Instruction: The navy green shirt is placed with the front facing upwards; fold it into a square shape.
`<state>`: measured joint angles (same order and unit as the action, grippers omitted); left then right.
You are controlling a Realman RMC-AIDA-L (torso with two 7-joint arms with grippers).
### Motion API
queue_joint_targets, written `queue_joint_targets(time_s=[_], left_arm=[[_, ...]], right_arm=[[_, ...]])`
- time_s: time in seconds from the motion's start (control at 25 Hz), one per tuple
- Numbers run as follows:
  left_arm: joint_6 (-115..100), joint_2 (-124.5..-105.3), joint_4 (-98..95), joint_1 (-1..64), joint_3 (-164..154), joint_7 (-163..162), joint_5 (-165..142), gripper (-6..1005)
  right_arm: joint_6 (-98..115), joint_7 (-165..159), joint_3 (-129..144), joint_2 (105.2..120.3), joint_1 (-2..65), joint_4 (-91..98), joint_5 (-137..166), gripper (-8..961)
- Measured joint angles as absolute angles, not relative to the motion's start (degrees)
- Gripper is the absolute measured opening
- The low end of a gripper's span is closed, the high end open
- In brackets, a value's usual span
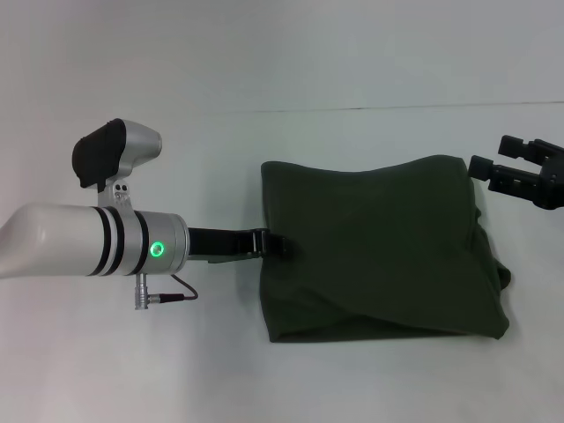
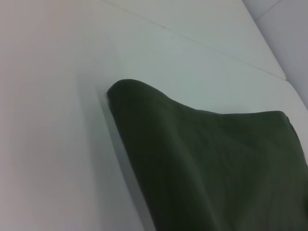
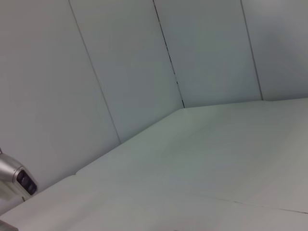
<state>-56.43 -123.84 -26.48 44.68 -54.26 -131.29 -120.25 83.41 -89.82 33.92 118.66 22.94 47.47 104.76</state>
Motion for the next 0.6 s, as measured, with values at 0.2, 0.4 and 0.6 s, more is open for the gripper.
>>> queue_joint_targets(time_s=[0.2,0.4,0.6], left_arm=[[-56.2,-123.84,-26.5,44.8,-54.2,-131.2,-120.2,261],[-56.4,-123.90,-26.6,44.7,-54.2,-130.7,-120.1,83],[-57.1,-123.79,-28.3,43.2,-54.2,-129.7,-119.9,78]], right_arm=[[83.4,-89.8,33.9,118.74,22.9,47.5,104.8,882],[83.1,-89.8,33.9,118.83,23.0,47.4,104.8,883],[83.0,-89.8,33.9,118.83,23.2,47.1,104.8,884]])
